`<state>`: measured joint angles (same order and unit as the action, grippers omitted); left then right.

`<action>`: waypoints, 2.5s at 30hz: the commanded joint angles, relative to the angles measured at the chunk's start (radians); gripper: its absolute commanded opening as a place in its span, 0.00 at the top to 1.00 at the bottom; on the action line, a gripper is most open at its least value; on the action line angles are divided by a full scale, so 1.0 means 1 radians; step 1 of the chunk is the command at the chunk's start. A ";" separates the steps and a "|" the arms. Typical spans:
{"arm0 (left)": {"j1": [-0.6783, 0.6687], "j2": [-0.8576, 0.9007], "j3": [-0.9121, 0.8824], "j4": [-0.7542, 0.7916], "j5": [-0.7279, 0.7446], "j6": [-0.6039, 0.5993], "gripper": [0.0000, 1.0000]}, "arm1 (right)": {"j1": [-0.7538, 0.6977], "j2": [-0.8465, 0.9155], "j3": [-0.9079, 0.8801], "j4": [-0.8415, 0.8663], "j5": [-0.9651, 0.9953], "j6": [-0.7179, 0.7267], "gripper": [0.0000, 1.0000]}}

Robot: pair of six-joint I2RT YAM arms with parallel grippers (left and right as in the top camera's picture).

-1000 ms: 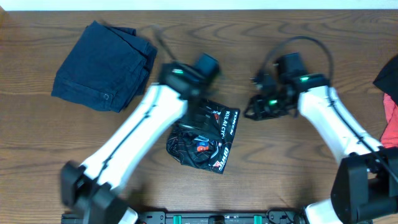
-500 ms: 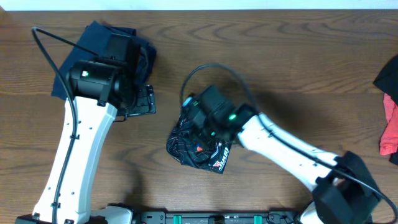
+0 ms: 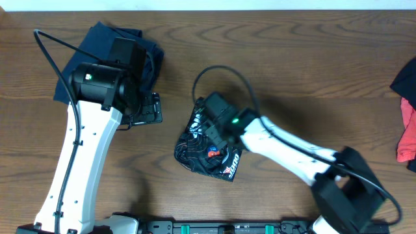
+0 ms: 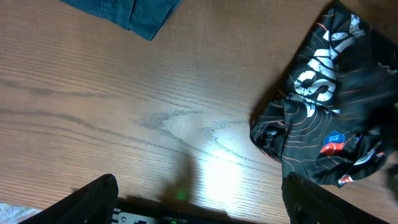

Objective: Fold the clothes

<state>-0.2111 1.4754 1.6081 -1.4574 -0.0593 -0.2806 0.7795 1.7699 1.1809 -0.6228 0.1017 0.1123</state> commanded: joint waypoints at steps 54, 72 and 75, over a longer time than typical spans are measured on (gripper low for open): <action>0.003 -0.009 0.014 0.023 -0.006 0.056 0.13 | -0.036 0.015 -0.005 -0.352 -0.326 0.335 0.99; 0.003 -0.009 -0.043 0.018 -0.002 0.062 0.12 | -0.163 -0.095 -0.005 -0.552 0.024 0.370 0.50; 0.003 -0.009 -0.077 0.024 0.055 0.062 0.12 | -0.202 -0.095 -0.005 -0.524 -0.041 0.348 0.52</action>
<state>-0.2111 1.4754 1.5639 -1.4338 -0.0505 -0.2310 0.6140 1.6787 1.1770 -1.1687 0.0666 0.4553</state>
